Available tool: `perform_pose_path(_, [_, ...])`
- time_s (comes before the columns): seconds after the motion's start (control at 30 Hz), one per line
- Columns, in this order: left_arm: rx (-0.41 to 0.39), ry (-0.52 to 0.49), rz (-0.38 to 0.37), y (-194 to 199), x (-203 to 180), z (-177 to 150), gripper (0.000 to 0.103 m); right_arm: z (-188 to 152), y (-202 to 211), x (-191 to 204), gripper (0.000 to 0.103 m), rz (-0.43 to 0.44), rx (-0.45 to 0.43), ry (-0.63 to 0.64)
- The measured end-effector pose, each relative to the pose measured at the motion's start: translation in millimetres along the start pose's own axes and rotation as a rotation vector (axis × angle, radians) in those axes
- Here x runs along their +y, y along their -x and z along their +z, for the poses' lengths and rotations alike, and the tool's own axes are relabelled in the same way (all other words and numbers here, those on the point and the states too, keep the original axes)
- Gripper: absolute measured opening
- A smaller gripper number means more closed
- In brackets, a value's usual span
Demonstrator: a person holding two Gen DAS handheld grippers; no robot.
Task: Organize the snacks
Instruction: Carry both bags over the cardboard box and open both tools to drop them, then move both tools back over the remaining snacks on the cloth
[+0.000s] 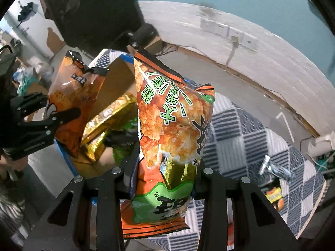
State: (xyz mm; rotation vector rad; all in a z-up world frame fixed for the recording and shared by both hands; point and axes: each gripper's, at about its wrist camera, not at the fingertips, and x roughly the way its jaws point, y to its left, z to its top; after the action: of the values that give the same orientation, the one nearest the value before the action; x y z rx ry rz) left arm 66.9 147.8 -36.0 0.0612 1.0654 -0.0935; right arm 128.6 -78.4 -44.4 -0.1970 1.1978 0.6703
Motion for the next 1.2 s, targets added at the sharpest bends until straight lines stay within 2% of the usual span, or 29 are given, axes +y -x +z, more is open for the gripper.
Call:
perform_pose_path(0.37, [0.047,0.080,0.035,-19.9,45.2,-13.5,0.040,28.3,-52.2,38.4,0.036,0.042,0.078,0.009])
perform_pose_path(0.67, [0.059,0.068,0.044,-24.1,56.0,-21.3,0.040,35.3,-90.3,50.6,0.036,0.049,0.145,-0.001])
perform_pose_path(0.8, [0.082,0.072,0.049,-29.8,59.1,-23.4,0.040,41.3,-94.6,56.2,0.041,0.061,0.147,0.004])
perform_pose_path(0.87, [0.099,0.077,0.054,-32.9,61.3,-24.6,0.041,43.3,-94.4,56.6,0.048,0.066,0.140,0.004])
perform_pose_path(0.93, [0.112,0.080,0.073,-35.0,62.3,-25.1,0.043,44.3,-89.8,57.3,0.068,0.067,0.125,0.003])
perform_pose_path(1.0, [0.106,0.078,0.075,-33.7,62.0,-24.4,0.049,45.7,-83.7,58.4,0.069,0.057,0.097,0.007])
perform_pose_path(1.07, [0.088,0.077,0.072,-29.6,60.2,-22.6,0.067,47.0,-75.6,58.0,0.070,0.054,0.070,0.008])
perform_pose_path(1.1, [0.077,0.074,0.076,-27.7,59.6,-22.0,0.070,48.0,-69.0,56.6,0.070,0.056,0.050,0.006])
perform_pose_path(1.2, [0.042,0.052,0.102,-19.7,53.3,-18.9,0.071,51.6,-54.9,55.3,0.071,0.064,0.014,0.004])
